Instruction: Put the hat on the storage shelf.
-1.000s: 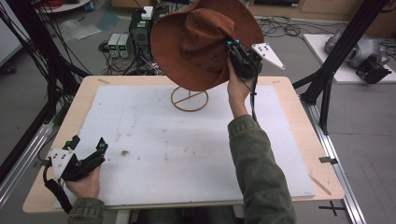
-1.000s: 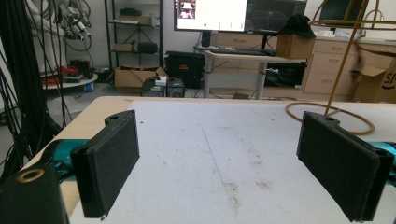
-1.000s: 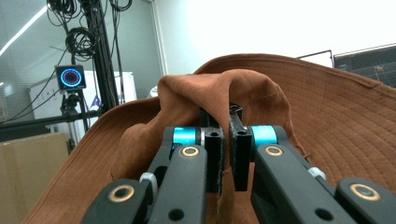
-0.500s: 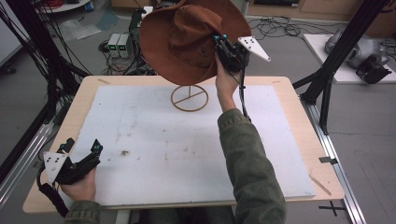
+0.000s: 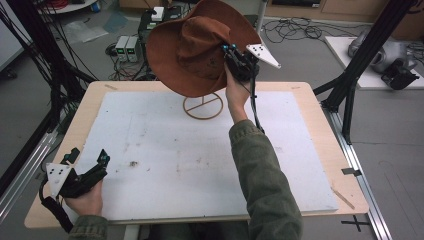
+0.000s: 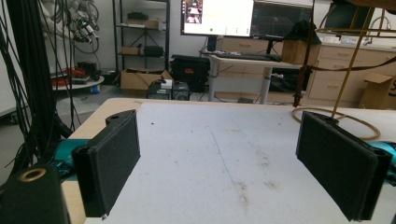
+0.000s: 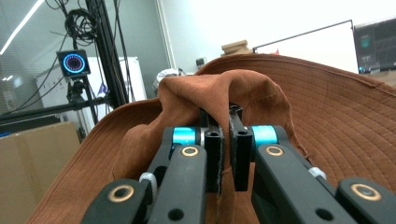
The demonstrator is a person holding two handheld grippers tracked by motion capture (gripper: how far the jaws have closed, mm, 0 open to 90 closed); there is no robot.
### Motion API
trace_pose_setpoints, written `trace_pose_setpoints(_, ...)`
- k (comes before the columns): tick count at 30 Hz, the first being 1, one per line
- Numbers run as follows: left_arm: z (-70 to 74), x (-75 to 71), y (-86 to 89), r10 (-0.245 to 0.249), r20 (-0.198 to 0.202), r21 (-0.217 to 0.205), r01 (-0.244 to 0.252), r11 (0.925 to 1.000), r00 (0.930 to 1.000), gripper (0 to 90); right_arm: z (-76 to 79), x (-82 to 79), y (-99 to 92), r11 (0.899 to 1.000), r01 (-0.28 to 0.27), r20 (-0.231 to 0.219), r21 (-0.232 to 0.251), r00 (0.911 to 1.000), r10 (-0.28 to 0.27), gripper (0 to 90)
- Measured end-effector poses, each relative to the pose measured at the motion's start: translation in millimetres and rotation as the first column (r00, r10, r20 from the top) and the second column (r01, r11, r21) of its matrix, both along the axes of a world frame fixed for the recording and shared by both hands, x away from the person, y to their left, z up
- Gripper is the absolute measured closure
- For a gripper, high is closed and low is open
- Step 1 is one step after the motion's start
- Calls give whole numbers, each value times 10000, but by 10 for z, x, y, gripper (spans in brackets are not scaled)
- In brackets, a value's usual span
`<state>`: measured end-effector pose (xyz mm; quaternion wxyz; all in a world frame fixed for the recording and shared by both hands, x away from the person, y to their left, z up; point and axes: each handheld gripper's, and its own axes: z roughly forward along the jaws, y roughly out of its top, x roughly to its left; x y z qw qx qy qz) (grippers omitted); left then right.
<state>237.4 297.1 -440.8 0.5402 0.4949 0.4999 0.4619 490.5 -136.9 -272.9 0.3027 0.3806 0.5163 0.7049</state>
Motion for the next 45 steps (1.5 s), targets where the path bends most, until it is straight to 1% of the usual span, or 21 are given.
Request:
trace_pose_setpoints(1, -1, 3, -2, 4, 6, -3, -4, 10000, 10000, 138, -24, 4, 20, 9998, 60, -57, -186, 10000, -61, 877)
trace_pose_setpoints(7, 0, -1, 1, -43, 15, -30, 43, 10000, 10000, 145, -68, 30, 58, 9996, 26, -336, -268, 9994, -35, 857)
trace_pose_setpoints(12, -1, 1, 5, -32, -18, 24, 32, 10000, 10000, 146, -115, 45, 96, 9975, 101, -732, -694, 9972, -152, 821)
trace_pose_setpoints(18, -3, 4, 7, -7, -15, 12, 7, 10000, 10000, 145, -138, 28, 88, 9971, 38, -694, -756, 9975, -90, 813)
trace_pose_setpoints(19, -3, 5, 6, -10, -14, 8, 10, 10000, 10000, 145, -134, 23, 78, 9970, -51, -698, -775, 9976, -3, 759)
trace_pose_setpoints(21, -3, 6, 2, -28, -18, 8, 28, 10000, 10000, 145, -131, 21, 77, 9971, -92, -674, -759, 9977, 41, 732)
trace_pose_setpoints(24, -1, 4, -1, -46, -46, 46, 47, 10000, 10000, 145, -119, 12, 63, 9950, -281, -618, -955, 9978, 223, 625)
trace_pose_setpoints(25, -1, 4, -2, -43, -46, 58, 44, 10000, 10000, 145, -119, 12, 63, 9950, -281, -618, -955, 9978, 223, 625)
trace_pose_setpoints(26, -2, 5, -1, -41, -51, 64, 41, 10000, 10000, 145, -116, 4, 65, 9919, -320, -538, -1229, 9982, 256, 563)
trace_pose_setpoints(27, -2, 5, -1, -39, -79, 65, 40, 10000, 10000, 145, -116, 4, 65, 9919, -320, -538, -1229, 9982, 256, 563)
trace_pose_setpoints(28, -2, 4, -1, -33, -76, 70, 33, 10000, 10000, 145, -108, -13, 78, 9888, -253, -399, -1469, 9990, 196, 474)
trace_pose_setpoints(29, -2, 4, 0, -38, -62, 69, 38, 10000, 10000, 145, -108, -13, 78, 9888, -253, -399, -1469, 9990, 196, 474)
trace_pose_setpoints(30, -2, 5, -2, -29, -65, 36, 29, 10000, 10000, 145, -104, -22, 84, 9874, -178, -343, -1574, 9993, 126, 420)
trace_pose_setpoints(31, -3, 6, -2, -32, -70, 29, 32, 10000, 10000, 145, -90, -56, 99, 9808, 73, -114, -1948, 9999, -97, 318)
trace_pose_setpoints(32, -4, 7, -2, -28, -66, 33, 28, 10000, 10000, 145, -90, -56, 99, 9808, 73, -114, -1948, 9999, -97, 318)
trace_pose_setpoints(34, -4, 9, -1, -15, -36, 19, 15, 10000, 10000, 145, -59, -93, 87, 9773, 315, 128, -2094, 9995, -295, 198)
trace_pose_setpoints(36, -4, 7, 0, -15, -49, 24, 16, 10000, 10000, 145, -48, -104, 75, 9764, 375, 167, -2128, 9993, -347, 178)
trace_pose_setpoints(37, -3, 6, -1, -20, -41, 27, 21, 10000, 10000, 145, -26, -121, 37, 9727, 462, 248, -2273, 9988, -417, 129)
trace_pose_setpoints(39, -3, 6, -2, -31, -30, 16, 31, 10000, 10000, 145, -17, -128, 20, 9710, 551, 275, -2327, 9984, -501, 123)
trace_pose_setpoints(42, -6, 12, 2, -41, -68, 14, 41, 10000, 10000, 145, 39, -199, -83, 9638, 713, 249, -2569, 9974, -671, 114)
trace_pose_setpoints(45, -7, 18, 1, -13, -73, 1, 13, 10000, 10000, 145, 80, -317, -209, 9555, 1011, 641, -2772, 9942, -866, 115)
